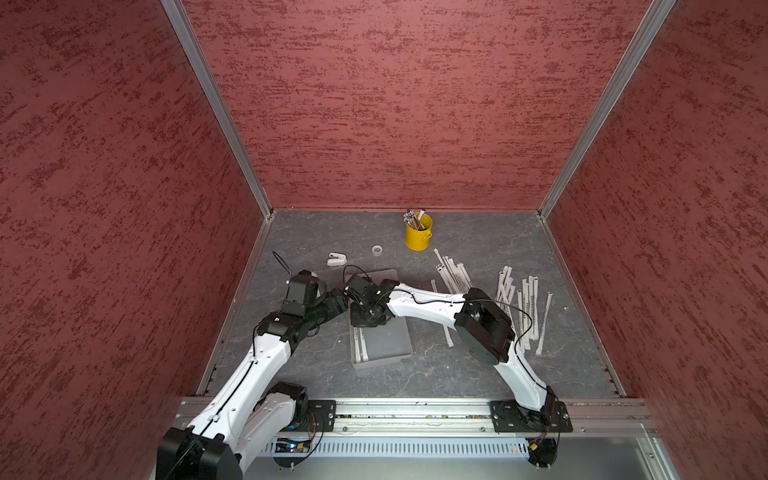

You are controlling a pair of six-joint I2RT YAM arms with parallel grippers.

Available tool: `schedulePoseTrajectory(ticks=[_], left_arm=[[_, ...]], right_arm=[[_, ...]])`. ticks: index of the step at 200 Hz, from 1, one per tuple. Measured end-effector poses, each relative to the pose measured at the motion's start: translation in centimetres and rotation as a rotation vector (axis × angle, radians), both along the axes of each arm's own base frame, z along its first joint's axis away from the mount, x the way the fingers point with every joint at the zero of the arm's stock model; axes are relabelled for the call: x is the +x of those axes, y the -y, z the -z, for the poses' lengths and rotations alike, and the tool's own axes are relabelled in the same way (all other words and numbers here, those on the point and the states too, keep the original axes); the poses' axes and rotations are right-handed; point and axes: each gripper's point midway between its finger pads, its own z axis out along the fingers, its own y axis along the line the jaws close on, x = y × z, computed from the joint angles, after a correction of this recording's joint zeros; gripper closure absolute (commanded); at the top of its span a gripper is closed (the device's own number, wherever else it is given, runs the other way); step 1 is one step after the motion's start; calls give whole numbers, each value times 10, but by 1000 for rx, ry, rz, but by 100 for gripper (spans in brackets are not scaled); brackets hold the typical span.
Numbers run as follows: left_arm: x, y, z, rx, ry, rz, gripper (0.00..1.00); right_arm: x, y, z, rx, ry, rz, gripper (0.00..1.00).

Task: Put the straws into the storage box
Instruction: Place the straw in the storage box, then pick up the straw from the center of the board.

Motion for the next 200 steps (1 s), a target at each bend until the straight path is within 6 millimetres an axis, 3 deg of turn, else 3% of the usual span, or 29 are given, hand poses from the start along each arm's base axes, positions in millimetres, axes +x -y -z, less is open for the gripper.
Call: schedulePoseTrajectory(ticks=[21,43,66,82,106,126,162,200], left_arm=[[0,0,-3,4,0,1,14],[2,3,-14,36,21,20,13],[6,31,-36,91,70,115,11],[6,62,-43,115,86,206,10],[2,111,-31,138,56,342,10],[-4,142,-11,140,10,426,10],[-12,177,17,144,-65,521,10],[-13,185,22,143,-83,544,10]], right_arm=[[1,8,-10,-2,16,-10,74],[-4,38,-40,9,42,-11,71],[14,100,-81,2,133,44,68],[36,149,-95,-34,186,106,63],[56,216,-73,-152,180,176,56],[51,247,-43,-246,115,163,56],[53,256,-19,-293,73,122,66],[60,261,-2,-306,56,118,72]])
